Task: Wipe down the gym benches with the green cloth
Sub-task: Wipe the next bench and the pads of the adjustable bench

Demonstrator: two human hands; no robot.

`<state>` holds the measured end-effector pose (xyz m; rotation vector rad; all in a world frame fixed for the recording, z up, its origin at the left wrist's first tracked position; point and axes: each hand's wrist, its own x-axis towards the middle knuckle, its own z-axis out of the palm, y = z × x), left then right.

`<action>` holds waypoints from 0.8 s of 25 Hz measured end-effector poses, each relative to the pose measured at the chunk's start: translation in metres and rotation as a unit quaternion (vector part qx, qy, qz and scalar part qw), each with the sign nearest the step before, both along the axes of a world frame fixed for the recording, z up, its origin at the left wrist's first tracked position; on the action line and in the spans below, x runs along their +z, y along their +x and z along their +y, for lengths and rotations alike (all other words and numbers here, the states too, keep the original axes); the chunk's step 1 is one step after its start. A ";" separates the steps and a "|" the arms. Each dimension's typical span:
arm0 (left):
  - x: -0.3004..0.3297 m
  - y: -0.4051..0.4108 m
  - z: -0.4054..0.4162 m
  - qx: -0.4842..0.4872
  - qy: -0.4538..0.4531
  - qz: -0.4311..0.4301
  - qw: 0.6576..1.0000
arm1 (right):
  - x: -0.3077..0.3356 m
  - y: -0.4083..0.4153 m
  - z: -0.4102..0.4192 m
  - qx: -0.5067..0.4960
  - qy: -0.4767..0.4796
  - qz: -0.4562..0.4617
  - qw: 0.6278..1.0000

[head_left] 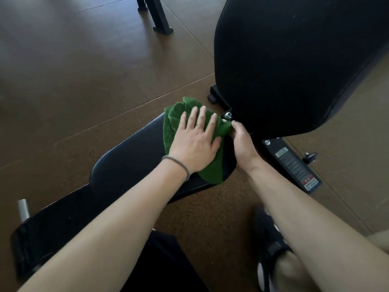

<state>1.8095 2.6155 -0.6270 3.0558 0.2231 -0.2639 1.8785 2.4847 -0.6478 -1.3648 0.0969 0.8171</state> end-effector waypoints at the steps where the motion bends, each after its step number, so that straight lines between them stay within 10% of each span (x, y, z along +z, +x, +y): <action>1: 0.000 -0.012 -0.009 -0.017 -0.005 -0.007 1.000 | 0.003 0.000 -0.004 0.011 0.010 -0.002 1.000; 8: -0.003 -0.088 -0.037 -0.065 0.010 -0.006 0.998 | 0.007 -0.001 -0.014 0.090 -0.030 -0.013 0.995; 20: -0.001 0.004 -0.049 0.108 -0.014 -0.022 0.994 | -0.009 0.011 -0.038 0.077 0.015 0.021 0.997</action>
